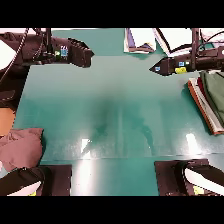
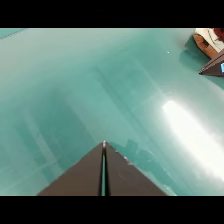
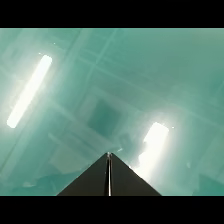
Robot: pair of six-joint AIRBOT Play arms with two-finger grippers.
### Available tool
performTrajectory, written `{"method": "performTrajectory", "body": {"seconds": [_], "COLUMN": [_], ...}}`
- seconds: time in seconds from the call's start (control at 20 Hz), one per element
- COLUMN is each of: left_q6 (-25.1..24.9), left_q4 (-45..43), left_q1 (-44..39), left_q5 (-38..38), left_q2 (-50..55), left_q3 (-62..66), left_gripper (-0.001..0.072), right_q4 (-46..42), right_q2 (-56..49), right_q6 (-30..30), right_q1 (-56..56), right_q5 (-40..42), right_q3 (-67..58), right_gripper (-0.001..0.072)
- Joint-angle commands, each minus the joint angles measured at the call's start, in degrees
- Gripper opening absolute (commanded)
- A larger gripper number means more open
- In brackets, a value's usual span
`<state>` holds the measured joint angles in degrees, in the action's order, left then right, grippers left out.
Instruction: Fold the shirts.
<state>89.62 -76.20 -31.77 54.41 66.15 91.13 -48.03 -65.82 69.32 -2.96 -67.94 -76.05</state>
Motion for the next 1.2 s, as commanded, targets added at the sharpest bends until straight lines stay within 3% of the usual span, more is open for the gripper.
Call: {"method": "performTrajectory", "body": {"seconds": [0.0,0.1,0.25,0.5,0.55,0.6,0.65,0.75,0.9,1.15], "left_q6": [-0.2,1.1,5.1,5.4,4.9,4.6,5.0,4.9,5.0,6.7], "left_q4": [0.6,-1.3,-8.7,-19.7,-21.9,-23.2,-24.0,-24.1,-24.2,-24.1], "left_q1": [0.0,1.6,9.3,25.4,27.7,29.8,31.7,34.4,35.6,35.6], "left_q5": [-3.5,-2.2,10.7,27.0,29.0,30.3,31.0,31.1,24.6,21.8], "left_q2": [0.0,-0.8,-6.8,-23.4,-25.5,-26.9,-27.4,-27.2,-27.1,-27.1], "left_q3": [0.0,0.4,-2.4,-24.1,-28.9,-33.7,-38.6,-47.3,-57.8,-63.9], "left_gripper": [0.0025,0.0025,0.0025,0.0027,0.0087,0.0422,0.0687,0.0672,0.0672,0.067], "right_q4": [0.0,0.0,-0.1,-0.1,-0.1,-0.1,0.0,-0.1,0.0,0.0], "right_q2": [0.0,0.0,0.0,0.0,0.0,0.0,0.0,0.0,-0.1,-0.1], "right_q6": [0.0,0.0,0.0,0.0,0.0,0.0,0.0,0.0,0.0,0.0], "right_q1": [0.0,0.0,0.0,0.0,0.0,0.0,0.0,0.0,0.0,0.0], "right_q5": [-0.8,-1.2,-1.2,-0.7,-0.6,-0.6,-0.6,-0.7,-0.7,-0.7], "right_q3": [0.0,0.0,0.0,0.0,0.0,0.0,0.0,0.0,0.0,0.0], "right_gripper": [0.0016,0.0016,0.0017,0.0017,0.0017,0.0017,0.0017,0.0016,0.0017,0.0017]}}
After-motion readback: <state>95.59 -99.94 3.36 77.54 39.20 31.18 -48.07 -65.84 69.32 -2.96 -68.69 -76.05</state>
